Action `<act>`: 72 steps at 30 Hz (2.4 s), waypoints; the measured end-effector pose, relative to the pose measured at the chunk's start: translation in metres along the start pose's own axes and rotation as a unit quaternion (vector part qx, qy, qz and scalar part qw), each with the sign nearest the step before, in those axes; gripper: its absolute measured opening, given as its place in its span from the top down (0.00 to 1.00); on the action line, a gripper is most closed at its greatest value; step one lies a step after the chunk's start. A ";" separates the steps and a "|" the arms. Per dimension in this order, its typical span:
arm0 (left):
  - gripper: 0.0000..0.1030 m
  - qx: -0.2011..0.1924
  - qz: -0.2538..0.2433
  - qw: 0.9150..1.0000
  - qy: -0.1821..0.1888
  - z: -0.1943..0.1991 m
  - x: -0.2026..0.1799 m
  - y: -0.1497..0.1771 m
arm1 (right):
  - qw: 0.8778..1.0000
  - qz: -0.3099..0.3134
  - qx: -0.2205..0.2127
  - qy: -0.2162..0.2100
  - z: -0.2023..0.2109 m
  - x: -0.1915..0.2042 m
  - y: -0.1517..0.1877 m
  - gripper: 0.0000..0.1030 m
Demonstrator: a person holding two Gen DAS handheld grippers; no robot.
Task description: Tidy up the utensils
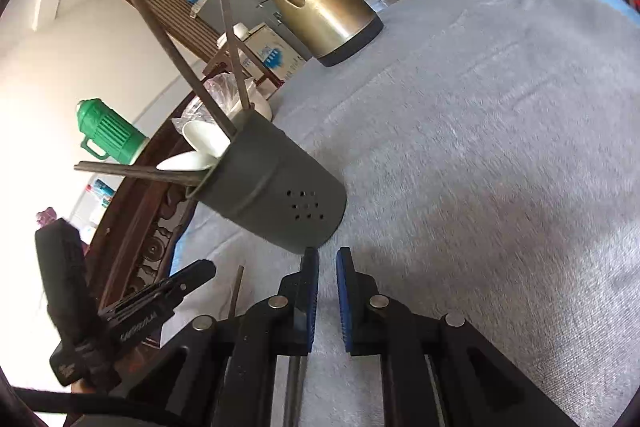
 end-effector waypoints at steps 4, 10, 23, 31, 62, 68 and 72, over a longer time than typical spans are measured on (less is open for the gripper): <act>0.85 0.001 0.009 1.000 -0.015 -0.001 0.006 0.000 | 0.999 0.008 -0.013 -0.032 0.005 0.004 0.002 0.87; 0.75 -0.004 0.010 0.999 -0.038 0.003 0.009 0.000 | 0.999 0.001 -0.027 -0.036 0.006 -0.003 -0.004 0.87; 0.70 -0.008 0.007 0.997 -0.079 0.021 0.008 0.009 | 0.999 0.033 -0.013 -0.030 -0.002 0.005 -0.001 0.87; 0.61 -0.027 -0.011 0.995 -0.099 0.037 0.009 0.001 | 0.999 0.038 -0.011 -0.027 -0.004 0.006 0.000 0.87; 0.49 -0.033 0.036 0.996 -0.079 0.044 0.032 -0.001 | 1.000 0.023 0.003 -0.003 -0.010 -0.003 0.002 0.87; 0.49 -0.030 0.040 0.996 -0.075 0.042 0.035 0.000 | 1.000 0.019 0.003 0.003 -0.010 -0.006 0.002 0.87; 0.49 -0.026 0.039 0.996 -0.070 0.040 0.034 0.000 | 1.000 0.021 0.000 0.008 -0.009 -0.006 0.002 0.87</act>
Point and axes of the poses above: each gripper's, at about its wrist camera, not at the fingertips, and z roughly against the way its jaws point, x to its left, y to its underside, the point moved 10 cm from there along -z, roughly the way its jaws point, and after that the axes turned 2 degrees about -y, right-handed, at the moved point
